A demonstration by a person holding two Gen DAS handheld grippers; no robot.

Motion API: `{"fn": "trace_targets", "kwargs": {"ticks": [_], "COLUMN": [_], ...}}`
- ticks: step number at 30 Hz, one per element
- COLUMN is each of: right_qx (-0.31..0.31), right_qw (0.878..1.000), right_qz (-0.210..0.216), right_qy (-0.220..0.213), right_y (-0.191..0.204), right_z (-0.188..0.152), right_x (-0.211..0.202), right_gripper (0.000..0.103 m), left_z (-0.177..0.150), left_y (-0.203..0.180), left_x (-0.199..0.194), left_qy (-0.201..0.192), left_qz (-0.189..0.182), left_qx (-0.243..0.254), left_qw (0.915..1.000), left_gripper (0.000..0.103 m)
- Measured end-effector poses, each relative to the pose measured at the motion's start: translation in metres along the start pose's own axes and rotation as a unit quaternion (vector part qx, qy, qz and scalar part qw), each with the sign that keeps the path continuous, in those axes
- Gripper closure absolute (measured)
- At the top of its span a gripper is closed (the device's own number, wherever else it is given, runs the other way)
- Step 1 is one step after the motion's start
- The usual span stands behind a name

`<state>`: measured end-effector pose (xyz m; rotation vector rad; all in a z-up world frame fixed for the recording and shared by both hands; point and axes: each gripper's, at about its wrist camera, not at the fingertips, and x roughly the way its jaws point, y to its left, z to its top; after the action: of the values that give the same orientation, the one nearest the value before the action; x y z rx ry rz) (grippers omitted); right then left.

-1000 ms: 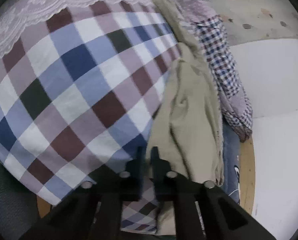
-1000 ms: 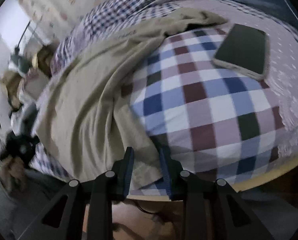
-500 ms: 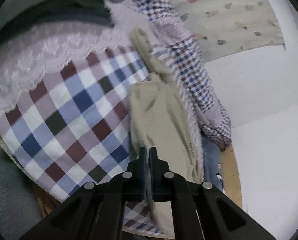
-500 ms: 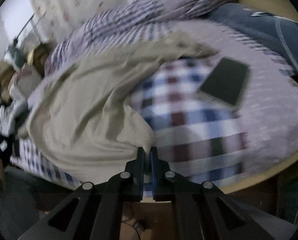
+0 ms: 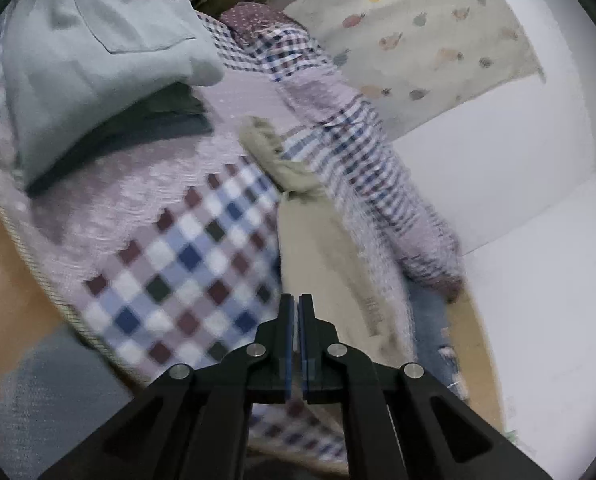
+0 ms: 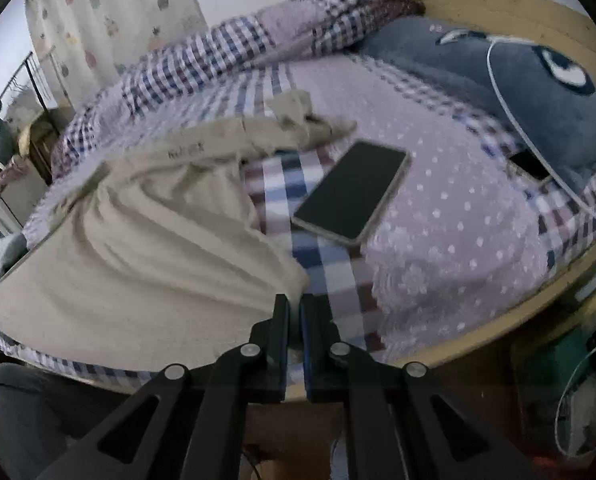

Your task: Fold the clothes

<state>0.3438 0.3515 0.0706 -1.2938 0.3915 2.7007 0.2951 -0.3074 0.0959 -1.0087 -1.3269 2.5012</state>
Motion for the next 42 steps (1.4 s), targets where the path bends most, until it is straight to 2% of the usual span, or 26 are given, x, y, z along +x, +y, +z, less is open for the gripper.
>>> {"fn": "trace_targets", "kwargs": {"ticks": [4,8,14,16,18,19,20,21,23,26,29,34,39,42], "right_qx": [-0.017,-0.004,0.046,0.047,0.046,0.044,0.043,0.041,0.037,0.030,0.019,0.003,-0.050,-0.088], "right_qw": [1.000,1.000,0.998,0.998,0.997,0.997,0.996,0.996,0.996,0.994,0.994,0.993,0.993,0.991], "right_qz": [0.000,-0.023,0.014,0.024,0.031,0.038,0.042,0.047,0.058,0.076,0.087,0.099,0.090,0.084], "right_qy": [0.018,0.013,-0.033,-0.043,-0.052,-0.057,-0.059,-0.062,-0.065,-0.068,-0.066,-0.064,-0.062,-0.057], "right_y": [0.008,0.004,-0.010,-0.007,-0.003,0.000,0.003,0.006,0.013,0.023,0.037,0.055,0.086,0.107], "right_z": [-0.003,-0.003,0.002,0.004,0.006,0.008,0.009,0.011,0.014,0.021,0.028,0.045,0.073,0.097], "right_x": [0.006,0.003,-0.010,-0.010,-0.010,-0.009,-0.009,-0.008,-0.005,-0.001,0.007,0.025,0.050,0.065], "right_gripper": [0.094,0.090,0.078,0.072,0.067,0.064,0.063,0.062,0.062,0.062,0.062,0.059,0.059,0.059], "left_z": [-0.001,-0.002,0.004,0.008,0.012,0.014,0.015,0.016,0.017,0.017,0.017,0.013,0.010,0.009], "left_y": [0.009,0.017,0.025,0.023,0.019,0.016,0.012,0.007,-0.005,-0.027,-0.054,-0.096,-0.136,-0.153], "left_x": [-0.007,-0.013,-0.027,-0.030,-0.029,-0.028,-0.027,-0.025,-0.022,-0.011,0.005,0.043,0.101,0.143], "left_qy": [0.005,0.005,0.001,-0.002,-0.002,0.000,0.002,0.005,0.009,0.017,0.031,0.055,0.065,0.079], "left_qz": [0.026,0.055,0.086,0.082,0.080,0.080,0.077,0.069,0.045,0.015,-0.003,-0.018,-0.034,-0.050], "left_qx": [-0.008,-0.015,-0.012,-0.005,0.003,0.008,0.013,0.018,0.035,0.062,0.094,0.134,0.166,0.166], "left_qw": [0.9996,0.9984,0.9962,0.9966,0.9968,0.9968,0.9969,0.9974,0.9983,0.9978,0.9951,0.9892,0.9834,0.9818], "left_gripper": [0.102,0.102,0.102,0.102,0.097,0.090,0.075,0.067,0.045,0.025,0.020,0.018,0.018,0.018]}}
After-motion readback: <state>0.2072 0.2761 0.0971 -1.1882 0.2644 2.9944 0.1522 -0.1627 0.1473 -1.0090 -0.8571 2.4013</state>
